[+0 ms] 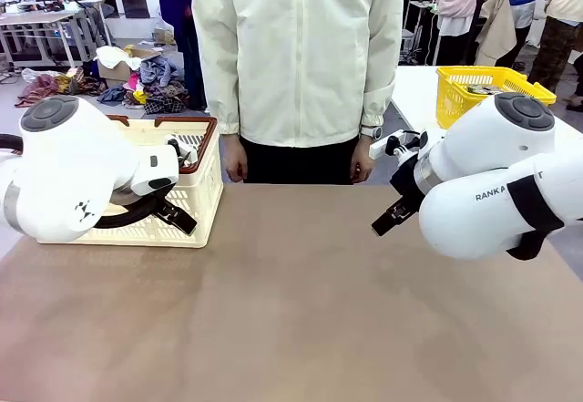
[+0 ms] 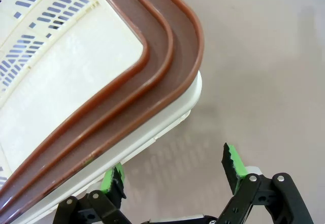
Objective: Place the drinks into the Shopping basket.
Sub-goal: Pick up one drink and place it into the Shopping basket.
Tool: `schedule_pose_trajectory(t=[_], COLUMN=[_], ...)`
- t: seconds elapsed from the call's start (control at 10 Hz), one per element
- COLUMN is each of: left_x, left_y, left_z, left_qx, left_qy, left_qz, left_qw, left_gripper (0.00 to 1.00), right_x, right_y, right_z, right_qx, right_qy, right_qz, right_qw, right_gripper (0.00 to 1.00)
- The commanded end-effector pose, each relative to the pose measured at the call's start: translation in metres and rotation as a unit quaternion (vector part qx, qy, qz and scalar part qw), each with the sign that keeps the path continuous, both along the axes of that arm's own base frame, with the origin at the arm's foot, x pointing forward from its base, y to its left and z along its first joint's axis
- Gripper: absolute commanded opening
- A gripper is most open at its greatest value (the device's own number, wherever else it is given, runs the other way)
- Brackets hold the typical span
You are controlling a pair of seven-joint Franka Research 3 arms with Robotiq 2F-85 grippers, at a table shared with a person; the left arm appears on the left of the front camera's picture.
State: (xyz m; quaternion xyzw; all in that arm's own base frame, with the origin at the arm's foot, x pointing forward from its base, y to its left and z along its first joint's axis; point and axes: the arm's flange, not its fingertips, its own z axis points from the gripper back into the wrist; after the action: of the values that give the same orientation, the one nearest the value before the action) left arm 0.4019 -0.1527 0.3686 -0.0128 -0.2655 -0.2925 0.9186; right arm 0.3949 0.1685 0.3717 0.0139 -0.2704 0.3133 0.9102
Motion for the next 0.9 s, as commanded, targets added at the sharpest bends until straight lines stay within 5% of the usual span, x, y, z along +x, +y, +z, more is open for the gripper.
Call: schedule_pose_trajectory(t=[0.0,0.8], left_x=[0.0000,0.0000], left_y=[0.0004,0.0004], left_z=[0.0000,0.0000], left_qx=[0.000,0.000], left_qy=[0.000,0.000], left_qz=[0.000,0.000], left_qw=[1.000,1.000], left_gripper=[1.00,1.00], right_x=[0.0001,0.0001], right_y=[-0.0001,-0.0001], right_z=[0.0001,0.0001], right_qx=[0.000,0.000], right_qy=[0.000,0.000], right_qz=[0.000,0.000], right_qw=[1.000,1.000], right_gripper=[1.00,1.00])
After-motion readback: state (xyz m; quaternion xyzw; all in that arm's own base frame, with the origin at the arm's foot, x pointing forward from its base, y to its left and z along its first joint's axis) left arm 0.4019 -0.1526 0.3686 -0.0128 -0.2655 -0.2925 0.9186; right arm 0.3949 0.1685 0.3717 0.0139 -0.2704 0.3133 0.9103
